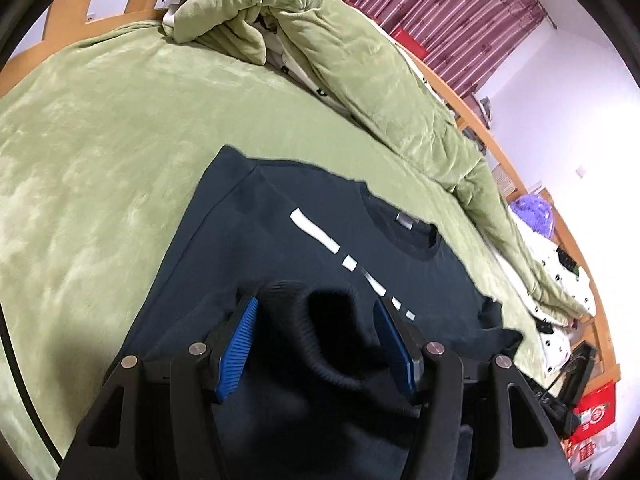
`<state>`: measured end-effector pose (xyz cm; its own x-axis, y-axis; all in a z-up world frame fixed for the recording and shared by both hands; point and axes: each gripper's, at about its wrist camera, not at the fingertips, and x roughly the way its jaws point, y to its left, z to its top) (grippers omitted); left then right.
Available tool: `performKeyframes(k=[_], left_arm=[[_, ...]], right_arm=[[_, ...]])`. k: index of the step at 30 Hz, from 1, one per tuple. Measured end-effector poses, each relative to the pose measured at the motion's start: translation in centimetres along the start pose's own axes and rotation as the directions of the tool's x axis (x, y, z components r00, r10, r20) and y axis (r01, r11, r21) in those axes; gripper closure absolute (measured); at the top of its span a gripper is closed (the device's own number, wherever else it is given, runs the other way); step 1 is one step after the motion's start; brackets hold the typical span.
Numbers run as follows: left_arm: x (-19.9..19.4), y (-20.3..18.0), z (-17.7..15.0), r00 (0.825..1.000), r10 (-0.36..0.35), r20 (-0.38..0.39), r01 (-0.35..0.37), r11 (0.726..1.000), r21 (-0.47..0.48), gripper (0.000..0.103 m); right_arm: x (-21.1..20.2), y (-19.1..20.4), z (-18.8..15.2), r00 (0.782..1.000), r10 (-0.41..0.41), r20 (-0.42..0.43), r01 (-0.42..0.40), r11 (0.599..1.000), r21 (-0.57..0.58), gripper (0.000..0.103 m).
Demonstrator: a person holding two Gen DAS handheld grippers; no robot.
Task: Fold small clothes
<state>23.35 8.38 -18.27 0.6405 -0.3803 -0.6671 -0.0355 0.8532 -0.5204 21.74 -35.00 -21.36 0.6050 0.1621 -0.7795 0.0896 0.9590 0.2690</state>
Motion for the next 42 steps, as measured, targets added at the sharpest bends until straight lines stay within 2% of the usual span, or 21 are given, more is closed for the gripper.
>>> performKeyframes(k=[4,10,17,23,30,36,42], left_arm=[[0.2,0.0,0.6,1.0,0.002,0.008,-0.002,1.0,0.011,0.046],[-0.3,0.1,0.0,0.997,0.063,0.032,-0.066,0.993,0.095,0.045],[-1.3,0.8,-0.7,0.997,0.067,0.036,-0.071,0.993,0.094,0.045],[-3.0,1.1,-0.9,0.995,0.087,0.052,-0.092,0.991,0.095,0.045],[-5.1,1.7,-1.4,0.988,0.124,0.093,-0.134,0.985,0.109,0.045],[-3.2,2.3,-2.3,0.984,0.169,0.05,-0.175,0.976,0.13,0.047],[0.0,0.7,-1.7,0.984,0.179,0.024,-0.18,0.963,0.2,0.047]], right_arm=[[0.0,-0.1,0.7,1.0,-0.001,0.016,0.002,1.0,-0.012,0.053],[-2.0,-1.6,1.2,0.995,-0.053,0.088,0.055,0.998,-0.02,0.052],[-1.7,-4.4,0.6,0.998,-0.041,0.042,0.039,0.998,0.048,0.051],[-1.6,-4.6,-0.3,0.999,-0.048,0.016,0.047,0.998,0.051,0.051],[-2.6,-4.1,-0.3,0.998,-0.046,0.036,0.044,0.998,0.041,0.051],[-1.8,-4.1,-0.6,0.998,-0.052,0.019,0.05,0.997,0.051,0.051],[-0.3,-4.2,0.1,0.998,-0.068,-0.009,0.068,0.997,0.042,0.051]])
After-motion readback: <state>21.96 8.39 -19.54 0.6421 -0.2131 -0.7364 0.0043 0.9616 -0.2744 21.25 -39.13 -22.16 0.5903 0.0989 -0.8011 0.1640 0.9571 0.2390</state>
